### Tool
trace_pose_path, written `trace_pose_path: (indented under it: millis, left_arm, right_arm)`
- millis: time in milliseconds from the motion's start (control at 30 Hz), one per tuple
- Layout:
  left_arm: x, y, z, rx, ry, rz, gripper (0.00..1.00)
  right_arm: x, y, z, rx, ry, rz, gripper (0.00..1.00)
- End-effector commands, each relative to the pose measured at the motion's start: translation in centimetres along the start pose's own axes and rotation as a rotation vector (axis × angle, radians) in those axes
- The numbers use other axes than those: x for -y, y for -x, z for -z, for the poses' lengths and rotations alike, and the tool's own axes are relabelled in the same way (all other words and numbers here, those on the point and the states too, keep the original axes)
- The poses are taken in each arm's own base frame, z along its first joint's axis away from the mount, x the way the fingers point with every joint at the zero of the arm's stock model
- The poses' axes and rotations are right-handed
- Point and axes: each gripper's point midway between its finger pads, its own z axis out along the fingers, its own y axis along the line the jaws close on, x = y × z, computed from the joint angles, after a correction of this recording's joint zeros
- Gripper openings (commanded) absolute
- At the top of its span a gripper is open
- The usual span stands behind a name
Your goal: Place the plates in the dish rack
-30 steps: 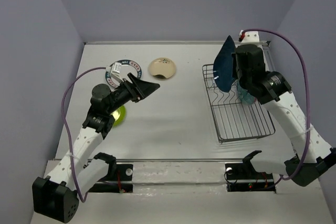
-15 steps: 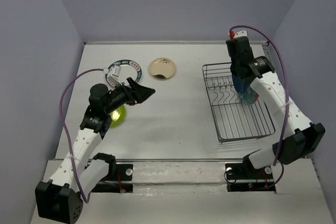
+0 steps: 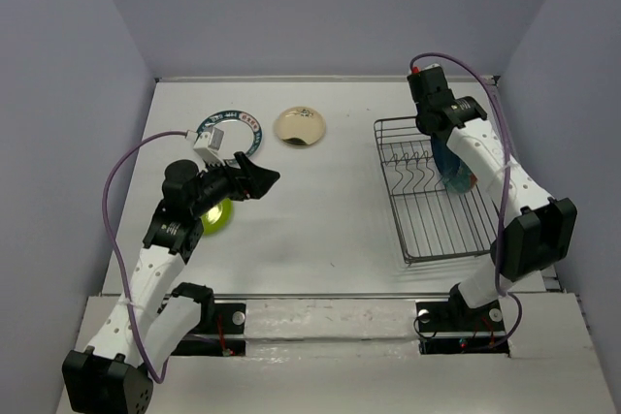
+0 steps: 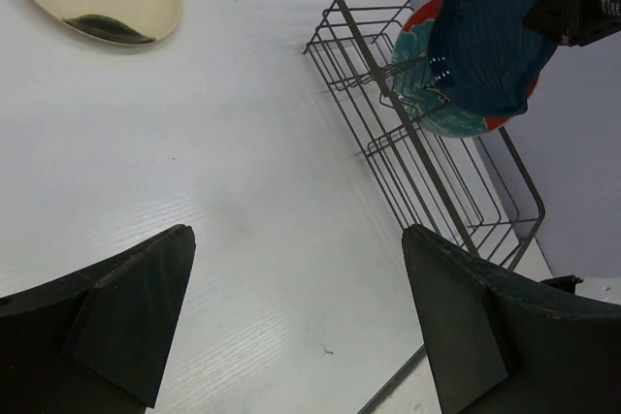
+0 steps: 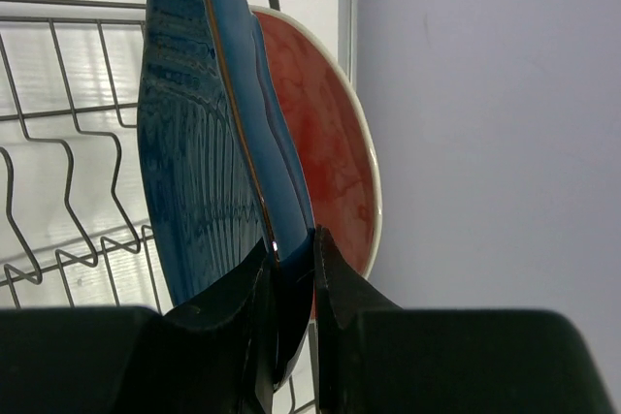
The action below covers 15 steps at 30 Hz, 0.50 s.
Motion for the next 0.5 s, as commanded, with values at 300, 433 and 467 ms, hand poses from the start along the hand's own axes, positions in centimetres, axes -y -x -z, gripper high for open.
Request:
trace_pose_path:
  millis: [300,433,467]
  left_arm:
    - [0.9,1.3,0.4,0.043,-0.021,-0.061,0.99]
    - [0.8,1.3,0.3,0.042,-0.017,-0.059,0.99]
    - [0.8,1.3,0.3,0.040,-0.018,-0.059,0.99]
  right_arm:
    - [-0.2,1.0,-1.4,0.029,-0.038,-0.021,0.07]
    - [-1.0,0.2,-2.1,0.000,-0.043,-0.003,0.07]
    - [-1.0,0.1,-2.2,-0.004,-0.049,-0.003,0.07]
